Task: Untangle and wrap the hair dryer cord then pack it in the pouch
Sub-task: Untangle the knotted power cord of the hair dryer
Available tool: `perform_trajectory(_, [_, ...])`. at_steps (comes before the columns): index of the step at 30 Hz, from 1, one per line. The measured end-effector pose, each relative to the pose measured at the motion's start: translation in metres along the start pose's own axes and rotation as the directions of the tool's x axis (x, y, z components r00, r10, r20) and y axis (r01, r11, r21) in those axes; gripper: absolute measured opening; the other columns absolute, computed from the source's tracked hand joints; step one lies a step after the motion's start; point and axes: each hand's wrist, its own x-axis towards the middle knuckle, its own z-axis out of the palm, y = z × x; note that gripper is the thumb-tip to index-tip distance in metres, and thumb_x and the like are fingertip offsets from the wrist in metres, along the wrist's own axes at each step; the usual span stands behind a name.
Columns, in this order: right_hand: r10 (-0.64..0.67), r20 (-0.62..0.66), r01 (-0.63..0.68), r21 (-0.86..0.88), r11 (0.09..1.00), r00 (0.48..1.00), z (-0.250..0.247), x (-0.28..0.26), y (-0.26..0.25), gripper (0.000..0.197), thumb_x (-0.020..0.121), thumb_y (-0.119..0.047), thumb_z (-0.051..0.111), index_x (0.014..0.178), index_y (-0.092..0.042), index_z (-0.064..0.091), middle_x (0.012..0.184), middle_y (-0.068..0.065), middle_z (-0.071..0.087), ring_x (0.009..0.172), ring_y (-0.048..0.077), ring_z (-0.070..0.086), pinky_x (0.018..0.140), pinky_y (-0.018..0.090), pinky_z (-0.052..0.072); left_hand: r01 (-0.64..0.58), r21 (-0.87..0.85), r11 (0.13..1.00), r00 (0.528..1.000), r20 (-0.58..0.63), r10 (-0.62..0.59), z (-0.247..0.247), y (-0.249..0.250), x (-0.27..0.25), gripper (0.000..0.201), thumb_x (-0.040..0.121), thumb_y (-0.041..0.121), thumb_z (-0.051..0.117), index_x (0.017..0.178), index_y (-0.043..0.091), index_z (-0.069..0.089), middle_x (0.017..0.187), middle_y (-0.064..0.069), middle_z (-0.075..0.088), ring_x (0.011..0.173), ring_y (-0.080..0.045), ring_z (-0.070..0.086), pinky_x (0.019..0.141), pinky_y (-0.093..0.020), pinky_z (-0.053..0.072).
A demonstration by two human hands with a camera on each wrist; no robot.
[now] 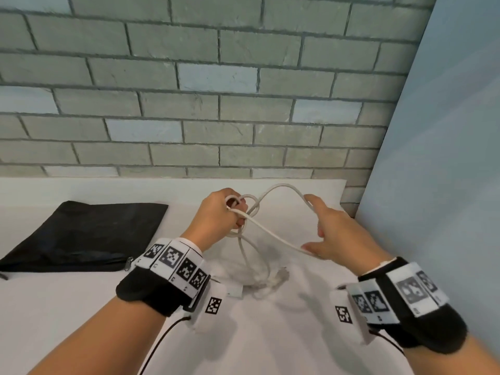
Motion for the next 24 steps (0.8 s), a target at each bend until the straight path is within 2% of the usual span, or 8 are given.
perform_trajectory(2, [-0.064,-0.151,0.051,-0.084,0.995,0.986,0.002,0.000,-0.012,0.072,0.082,-0.029,0.062,0.140,-0.024,0.019,0.106,0.003,0.050,0.097,0.025,0.054,0.068,0.029,0.038,-0.067,0.074,0.995,0.998,0.018,0.066,0.003,-0.003,-0.002,0.018,0.086,0.008,0.057,0.073,0.021,0.051,0.068,-0.005,0.059,0.059,-0.024,0.056,0.057,-0.032,0.049])
perform_trajectory(5, [-0.298,-0.396,0.289,-0.084,0.954,0.869,0.000,0.000,-0.033,0.056,0.086,-0.018,0.054,0.138,-0.017,0.032,0.127,0.007,0.040,0.112,0.024,0.044,0.072,0.029,0.043,-0.163,0.154,0.975,0.986,0.067,0.154,0.008,-0.001,-0.007,0.020,0.087,0.007,0.051,0.082,0.025,0.044,0.069,-0.002,0.053,0.062,-0.023,0.051,0.054,-0.032,0.045])
perform_trajectory(7, [-0.391,-0.296,0.377,-0.106,0.920,0.871,0.002,0.006,-0.044,0.052,0.090,-0.021,0.050,0.138,-0.019,0.032,0.136,0.004,0.038,0.118,0.022,0.036,0.080,0.031,0.044,-0.185,0.153,0.971,0.979,0.114,0.169,0.010,0.001,-0.009,0.021,0.087,0.003,0.050,0.090,0.023,0.042,0.065,0.000,0.048,0.058,-0.023,0.049,0.052,-0.037,0.049])
perform_trajectory(10, [-0.327,-0.106,0.316,-0.111,0.942,0.939,0.010,0.020,-0.043,0.034,0.094,-0.029,0.042,0.125,-0.014,0.045,0.112,0.009,0.060,0.102,0.027,0.050,0.074,0.036,0.040,-0.146,0.109,0.983,0.969,0.217,0.119,0.010,0.003,-0.012,0.032,0.081,-0.004,0.051,0.091,0.024,0.041,0.067,-0.002,0.048,0.058,-0.020,0.049,0.060,-0.042,0.052])
perform_trajectory(14, [-0.186,-0.218,0.223,0.159,0.962,0.958,0.004,0.024,-0.031,0.023,0.094,-0.024,0.043,0.091,-0.010,0.061,0.074,0.012,0.064,0.077,0.032,0.060,0.070,0.037,0.045,-0.005,-0.060,0.998,0.921,0.388,0.028,0.007,0.000,-0.018,0.028,0.080,0.004,0.064,0.099,0.015,0.046,0.078,-0.001,0.049,0.064,-0.008,0.051,0.062,-0.025,0.049])
perform_trajectory(19, [-0.257,-0.126,0.280,0.226,0.933,0.958,-0.025,0.019,-0.025,0.030,0.089,-0.036,0.052,0.066,-0.019,0.063,0.055,-0.003,0.051,0.055,0.017,0.048,0.054,0.029,0.033,-0.060,0.084,0.995,0.982,0.181,0.044,0.010,-0.009,-0.011,0.010,0.093,0.022,0.047,0.094,0.012,0.047,0.075,0.007,0.053,0.066,-0.010,0.047,0.062,-0.023,0.040])
perform_trajectory(21, [-0.129,-0.282,0.266,0.530,0.806,0.951,-0.037,0.018,-0.016,0.030,0.092,-0.027,0.049,0.063,-0.021,0.055,0.054,-0.007,0.045,0.044,0.003,0.043,0.047,0.023,0.033,-0.060,0.134,0.989,0.994,0.101,0.047,0.008,-0.016,-0.007,0.011,0.094,0.021,0.044,0.086,0.013,0.045,0.070,0.008,0.049,0.063,-0.007,0.044,0.057,-0.020,0.035])
perform_trajectory(24, [0.145,-0.385,0.317,0.882,0.348,0.911,-0.054,0.014,0.002,0.028,0.093,-0.025,0.043,0.069,-0.015,0.053,0.051,-0.008,0.050,0.036,0.002,0.038,0.038,0.016,0.039,-0.001,0.167,0.986,0.998,0.056,-0.009,0.001,-0.024,-0.001,0.022,0.094,0.023,0.045,0.072,0.019,0.041,0.067,0.004,0.047,0.063,-0.011,0.044,0.055,-0.022,0.033])
